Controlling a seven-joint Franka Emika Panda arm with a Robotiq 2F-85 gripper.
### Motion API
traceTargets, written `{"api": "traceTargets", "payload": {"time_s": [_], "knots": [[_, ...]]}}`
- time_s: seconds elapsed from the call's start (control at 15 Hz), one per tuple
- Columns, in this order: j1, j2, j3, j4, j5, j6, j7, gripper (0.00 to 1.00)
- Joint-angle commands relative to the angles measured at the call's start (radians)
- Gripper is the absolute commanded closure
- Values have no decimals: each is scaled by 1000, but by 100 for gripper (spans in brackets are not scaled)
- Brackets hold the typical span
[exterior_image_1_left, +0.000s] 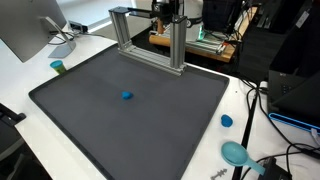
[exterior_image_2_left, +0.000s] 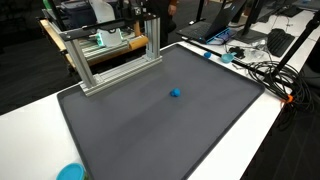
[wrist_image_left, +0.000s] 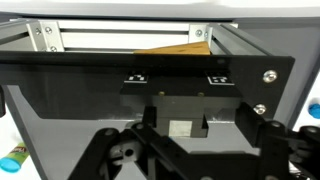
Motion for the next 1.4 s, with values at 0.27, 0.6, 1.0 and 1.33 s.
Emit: {"api": "traceTargets", "payload": {"time_s": [0.27, 0.6, 1.0, 1.33], "knots": [[13, 46, -2, 9, -1, -14, -6, 33], [10, 73, -1, 26, -3, -24, -3, 47], [0, 105, 21, 38, -22, -61, 24, 10], [-8, 141, 26, 58, -27, -75, 57, 45]]}}
